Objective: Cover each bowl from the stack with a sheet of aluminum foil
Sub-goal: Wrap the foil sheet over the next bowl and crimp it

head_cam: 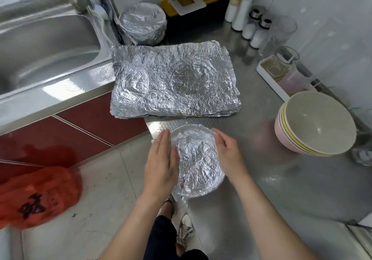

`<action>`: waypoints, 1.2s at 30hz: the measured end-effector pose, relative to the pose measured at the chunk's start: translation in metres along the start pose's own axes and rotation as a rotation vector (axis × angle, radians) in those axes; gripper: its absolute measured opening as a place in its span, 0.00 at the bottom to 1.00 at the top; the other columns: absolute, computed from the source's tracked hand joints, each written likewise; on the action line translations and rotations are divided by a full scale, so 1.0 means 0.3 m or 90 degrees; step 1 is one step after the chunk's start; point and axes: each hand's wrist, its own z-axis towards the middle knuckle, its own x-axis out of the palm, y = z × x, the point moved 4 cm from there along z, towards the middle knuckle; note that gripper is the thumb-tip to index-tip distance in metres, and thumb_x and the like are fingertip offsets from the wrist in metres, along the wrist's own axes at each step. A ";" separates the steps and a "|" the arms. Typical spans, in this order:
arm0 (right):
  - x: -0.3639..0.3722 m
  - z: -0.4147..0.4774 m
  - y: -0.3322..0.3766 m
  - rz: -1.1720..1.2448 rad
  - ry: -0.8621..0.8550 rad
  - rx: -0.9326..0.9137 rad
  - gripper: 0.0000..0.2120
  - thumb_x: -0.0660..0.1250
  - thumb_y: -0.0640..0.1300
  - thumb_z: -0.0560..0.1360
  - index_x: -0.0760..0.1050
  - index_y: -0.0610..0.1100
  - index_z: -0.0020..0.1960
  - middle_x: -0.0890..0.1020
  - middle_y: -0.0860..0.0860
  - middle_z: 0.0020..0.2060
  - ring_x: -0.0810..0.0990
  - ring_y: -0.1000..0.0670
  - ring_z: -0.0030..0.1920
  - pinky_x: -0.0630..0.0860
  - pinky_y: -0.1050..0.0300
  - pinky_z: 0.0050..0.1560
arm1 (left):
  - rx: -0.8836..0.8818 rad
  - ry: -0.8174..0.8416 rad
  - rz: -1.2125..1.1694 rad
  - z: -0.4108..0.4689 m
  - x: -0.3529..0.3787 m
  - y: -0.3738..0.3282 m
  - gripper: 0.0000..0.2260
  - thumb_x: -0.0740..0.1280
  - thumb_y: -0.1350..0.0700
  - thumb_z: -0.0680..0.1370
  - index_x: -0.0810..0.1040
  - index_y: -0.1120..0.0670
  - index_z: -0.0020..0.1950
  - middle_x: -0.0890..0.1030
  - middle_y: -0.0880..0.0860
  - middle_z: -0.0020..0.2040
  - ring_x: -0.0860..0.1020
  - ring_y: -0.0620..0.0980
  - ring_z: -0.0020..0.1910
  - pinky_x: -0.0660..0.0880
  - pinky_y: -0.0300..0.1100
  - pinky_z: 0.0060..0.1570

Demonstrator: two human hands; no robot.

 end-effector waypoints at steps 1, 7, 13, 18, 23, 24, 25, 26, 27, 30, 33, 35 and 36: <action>0.001 0.001 -0.011 -0.008 -0.018 -0.002 0.16 0.55 0.42 0.83 0.72 0.40 0.68 0.76 0.50 0.62 0.73 0.55 0.63 0.67 0.66 0.63 | 0.000 -0.004 -0.016 0.007 0.005 -0.005 0.22 0.56 0.54 0.83 0.59 0.54 0.78 0.63 0.50 0.76 0.59 0.46 0.75 0.56 0.42 0.73; 0.000 -0.057 -0.034 0.009 -0.192 -0.018 0.19 0.55 0.38 0.82 0.65 0.54 0.35 0.65 0.61 0.30 0.65 0.63 0.31 0.64 0.58 0.42 | 0.067 0.058 -0.011 0.082 0.006 -0.023 0.21 0.56 0.54 0.84 0.62 0.53 0.77 0.67 0.50 0.74 0.64 0.47 0.73 0.60 0.41 0.71; -0.033 -0.078 -0.030 0.038 -0.147 0.014 0.19 0.60 0.45 0.81 0.67 0.45 0.71 0.72 0.55 0.63 0.70 0.57 0.62 0.64 0.61 0.61 | 0.171 0.069 0.092 0.124 -0.016 -0.045 0.20 0.57 0.54 0.82 0.66 0.53 0.75 0.68 0.53 0.74 0.65 0.53 0.73 0.66 0.53 0.70; -0.062 0.033 0.090 -0.157 0.026 -0.071 0.21 0.59 0.45 0.82 0.64 0.46 0.74 0.65 0.55 0.73 0.62 0.57 0.73 0.56 0.66 0.69 | 0.135 -0.031 0.161 -0.015 0.002 -0.048 0.25 0.56 0.48 0.79 0.66 0.57 0.74 0.65 0.59 0.74 0.64 0.60 0.73 0.63 0.56 0.71; -0.029 0.050 0.110 -0.226 0.064 -0.082 0.18 0.57 0.44 0.82 0.69 0.43 0.72 0.74 0.51 0.67 0.71 0.56 0.64 0.63 0.68 0.60 | 0.054 -0.031 0.043 -0.052 0.046 -0.014 0.26 0.61 0.53 0.81 0.59 0.57 0.78 0.58 0.55 0.78 0.55 0.53 0.77 0.55 0.48 0.75; -0.030 0.045 0.105 -0.216 0.048 -0.075 0.18 0.57 0.43 0.82 0.69 0.43 0.71 0.75 0.50 0.66 0.72 0.55 0.64 0.64 0.68 0.60 | 0.060 -0.027 0.021 -0.044 0.044 -0.011 0.26 0.62 0.55 0.81 0.58 0.57 0.78 0.58 0.54 0.78 0.54 0.51 0.77 0.54 0.47 0.75; -0.033 0.041 0.096 -0.204 0.029 -0.066 0.17 0.57 0.42 0.82 0.70 0.42 0.70 0.76 0.49 0.66 0.73 0.54 0.64 0.65 0.67 0.60 | 0.072 -0.022 0.004 -0.033 0.041 -0.012 0.26 0.61 0.56 0.82 0.58 0.57 0.78 0.58 0.53 0.78 0.55 0.50 0.77 0.54 0.47 0.76; -0.036 0.036 0.086 -0.194 0.006 -0.056 0.17 0.57 0.42 0.82 0.70 0.41 0.70 0.76 0.49 0.65 0.73 0.53 0.64 0.65 0.67 0.59 | 0.080 -0.014 -0.017 -0.019 0.035 -0.016 0.25 0.60 0.57 0.82 0.58 0.56 0.78 0.60 0.52 0.78 0.56 0.48 0.77 0.56 0.48 0.76; -0.038 0.026 0.075 -0.184 -0.022 -0.048 0.17 0.57 0.41 0.82 0.71 0.41 0.70 0.77 0.48 0.64 0.74 0.52 0.64 0.65 0.67 0.59 | 0.074 -0.008 -0.047 -0.004 0.024 -0.020 0.23 0.59 0.58 0.82 0.59 0.54 0.78 0.62 0.51 0.77 0.58 0.48 0.76 0.58 0.50 0.75; -0.039 -0.015 0.035 -0.181 -0.121 -0.031 0.17 0.57 0.40 0.82 0.72 0.40 0.69 0.78 0.45 0.63 0.75 0.47 0.63 0.64 0.70 0.53 | -0.055 -0.083 -0.207 0.035 -0.043 -0.019 0.20 0.57 0.61 0.83 0.66 0.52 0.75 0.70 0.47 0.72 0.67 0.42 0.71 0.65 0.46 0.72; -0.043 -0.064 0.018 -0.172 -0.144 -0.025 0.22 0.59 0.41 0.81 0.63 0.44 0.75 0.70 0.48 0.71 0.68 0.49 0.70 0.60 0.67 0.60 | -0.170 -0.193 -0.325 0.019 -0.096 0.011 0.15 0.59 0.61 0.82 0.75 0.52 0.68 0.77 0.45 0.64 0.74 0.36 0.62 0.71 0.36 0.65; -0.057 -0.063 0.033 -0.168 -0.130 -0.054 0.26 0.60 0.42 0.80 0.58 0.46 0.77 0.62 0.49 0.75 0.60 0.51 0.74 0.56 0.64 0.68 | -0.202 -0.194 -0.352 -0.009 -0.094 0.025 0.13 0.62 0.59 0.82 0.76 0.48 0.65 0.78 0.40 0.57 0.75 0.34 0.56 0.74 0.36 0.58; -0.063 -0.050 0.043 -0.173 -0.112 -0.072 0.26 0.60 0.42 0.80 0.57 0.46 0.77 0.60 0.50 0.76 0.58 0.52 0.75 0.53 0.66 0.69 | -0.209 -0.177 -0.364 -0.022 -0.084 0.026 0.14 0.63 0.58 0.81 0.74 0.46 0.65 0.77 0.38 0.54 0.75 0.32 0.54 0.73 0.35 0.56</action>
